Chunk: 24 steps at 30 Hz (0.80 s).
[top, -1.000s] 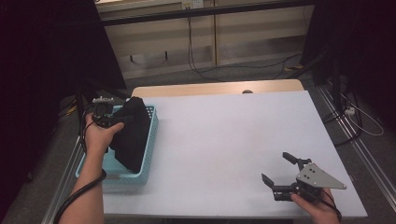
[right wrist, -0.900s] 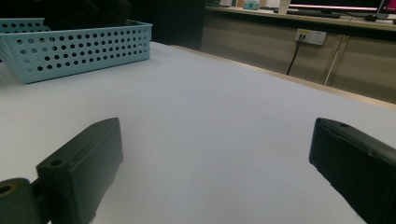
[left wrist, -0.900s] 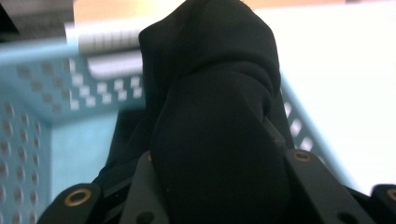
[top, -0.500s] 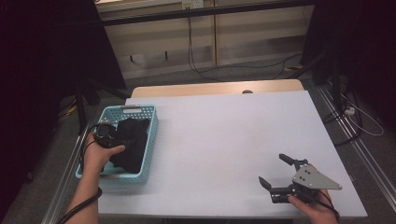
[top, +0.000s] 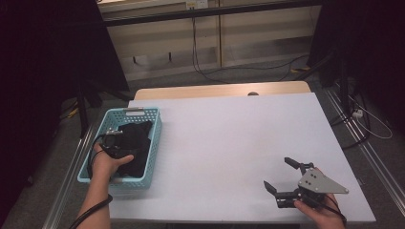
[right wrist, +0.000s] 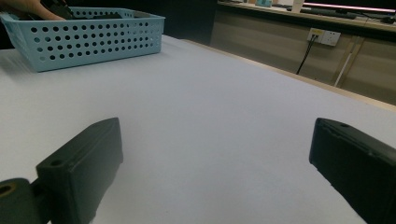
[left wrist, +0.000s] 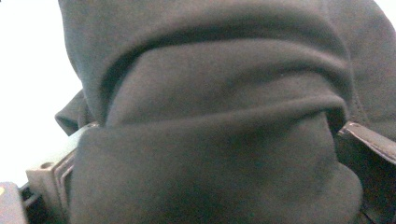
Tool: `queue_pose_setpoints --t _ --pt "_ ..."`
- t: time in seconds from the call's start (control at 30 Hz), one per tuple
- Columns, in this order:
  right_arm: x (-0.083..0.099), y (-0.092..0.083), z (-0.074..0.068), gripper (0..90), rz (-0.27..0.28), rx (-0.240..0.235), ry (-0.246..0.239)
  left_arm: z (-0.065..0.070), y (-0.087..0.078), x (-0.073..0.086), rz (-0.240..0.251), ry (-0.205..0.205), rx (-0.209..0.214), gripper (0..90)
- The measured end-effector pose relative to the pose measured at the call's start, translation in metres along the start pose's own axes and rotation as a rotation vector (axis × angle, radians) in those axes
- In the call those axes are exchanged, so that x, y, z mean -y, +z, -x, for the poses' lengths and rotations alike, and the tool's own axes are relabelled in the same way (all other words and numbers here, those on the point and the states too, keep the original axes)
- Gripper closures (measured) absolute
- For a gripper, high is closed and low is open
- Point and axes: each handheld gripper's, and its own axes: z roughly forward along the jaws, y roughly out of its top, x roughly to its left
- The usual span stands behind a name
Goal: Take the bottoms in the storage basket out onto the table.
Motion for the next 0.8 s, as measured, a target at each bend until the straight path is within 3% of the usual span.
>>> queue_pose_setpoints --t 0.13,0.37,0.5,0.53,0.8 --pt "-0.001 0.000 -0.001 2.0 0.002 -0.003 -0.012 0.006 0.001 -0.005 -0.034 -0.033 -0.034 2.4" --pt "-0.002 -0.001 -0.001 2.0 0.008 -0.003 -0.010 0.011 0.002 -0.011 -0.029 -0.080 -0.067 13.4" --pt "-0.001 0.000 0.001 2.0 0.008 0.003 -0.004 0.010 0.002 -0.011 -0.030 -0.088 -0.028 7.8" --pt "-0.001 0.000 0.001 2.0 0.007 0.003 -0.005 0.013 0.004 -0.012 -0.043 -0.097 -0.017 0.0" --pt "-0.001 0.000 0.002 2.0 0.006 0.009 0.001 0.011 0.003 -0.016 -0.069 -0.107 -0.005 0.1"
